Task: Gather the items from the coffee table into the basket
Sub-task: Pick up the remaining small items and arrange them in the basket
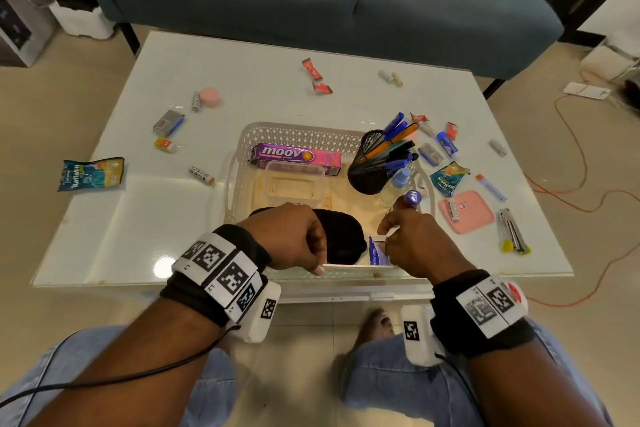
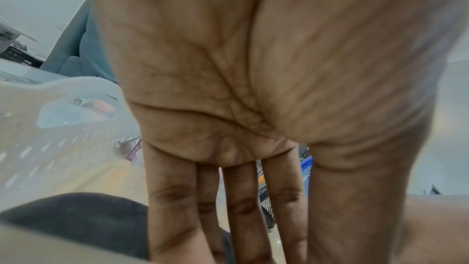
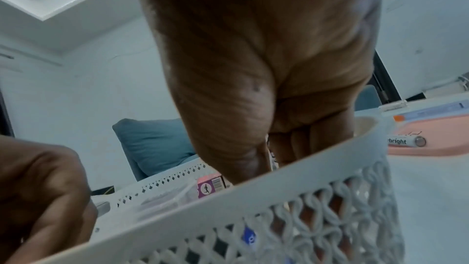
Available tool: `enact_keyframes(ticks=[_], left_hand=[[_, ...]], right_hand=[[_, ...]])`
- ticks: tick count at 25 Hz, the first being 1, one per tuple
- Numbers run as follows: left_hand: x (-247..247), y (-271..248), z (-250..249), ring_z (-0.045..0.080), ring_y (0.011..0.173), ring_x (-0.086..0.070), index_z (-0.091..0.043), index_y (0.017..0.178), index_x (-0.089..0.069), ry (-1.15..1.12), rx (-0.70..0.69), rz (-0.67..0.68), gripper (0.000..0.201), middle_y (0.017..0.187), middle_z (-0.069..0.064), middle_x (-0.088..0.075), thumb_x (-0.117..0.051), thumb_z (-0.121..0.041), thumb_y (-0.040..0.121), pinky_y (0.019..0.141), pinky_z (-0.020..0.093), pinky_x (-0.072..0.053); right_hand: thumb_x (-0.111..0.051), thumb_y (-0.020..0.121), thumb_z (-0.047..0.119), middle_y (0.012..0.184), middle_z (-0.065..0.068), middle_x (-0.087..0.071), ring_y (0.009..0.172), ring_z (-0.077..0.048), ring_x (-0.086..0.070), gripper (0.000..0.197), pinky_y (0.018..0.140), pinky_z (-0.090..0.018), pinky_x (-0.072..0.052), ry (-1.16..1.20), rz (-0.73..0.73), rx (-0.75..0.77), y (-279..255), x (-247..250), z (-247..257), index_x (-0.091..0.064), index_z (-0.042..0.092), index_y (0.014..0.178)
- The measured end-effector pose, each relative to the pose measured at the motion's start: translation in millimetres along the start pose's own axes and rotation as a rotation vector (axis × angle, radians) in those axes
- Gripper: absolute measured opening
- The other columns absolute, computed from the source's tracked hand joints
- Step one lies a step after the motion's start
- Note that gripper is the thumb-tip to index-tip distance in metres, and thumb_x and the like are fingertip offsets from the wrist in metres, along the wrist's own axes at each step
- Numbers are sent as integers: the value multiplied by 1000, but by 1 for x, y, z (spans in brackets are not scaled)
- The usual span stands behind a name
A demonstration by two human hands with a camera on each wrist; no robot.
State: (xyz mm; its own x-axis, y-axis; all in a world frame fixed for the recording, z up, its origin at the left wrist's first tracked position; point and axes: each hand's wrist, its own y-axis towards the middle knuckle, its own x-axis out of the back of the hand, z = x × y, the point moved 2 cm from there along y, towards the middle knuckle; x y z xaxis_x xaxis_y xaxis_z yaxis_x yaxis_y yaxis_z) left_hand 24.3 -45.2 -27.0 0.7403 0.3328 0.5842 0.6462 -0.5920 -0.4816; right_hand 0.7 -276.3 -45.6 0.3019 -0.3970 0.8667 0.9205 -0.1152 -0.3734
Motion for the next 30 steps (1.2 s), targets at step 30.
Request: enact_keyframes(ticks=[30], left_hand=[[153, -90, 275, 41, 123, -55, -6, 139, -53, -39, 964, -674, 74, 143, 22, -53, -70, -55, 86, 105, 43, -45]], right_hand=[[-80, 81, 36, 84, 9, -67, 80, -15, -65, 20, 59, -26, -43, -20, 61, 235, 34, -42, 49, -61, 33, 88]])
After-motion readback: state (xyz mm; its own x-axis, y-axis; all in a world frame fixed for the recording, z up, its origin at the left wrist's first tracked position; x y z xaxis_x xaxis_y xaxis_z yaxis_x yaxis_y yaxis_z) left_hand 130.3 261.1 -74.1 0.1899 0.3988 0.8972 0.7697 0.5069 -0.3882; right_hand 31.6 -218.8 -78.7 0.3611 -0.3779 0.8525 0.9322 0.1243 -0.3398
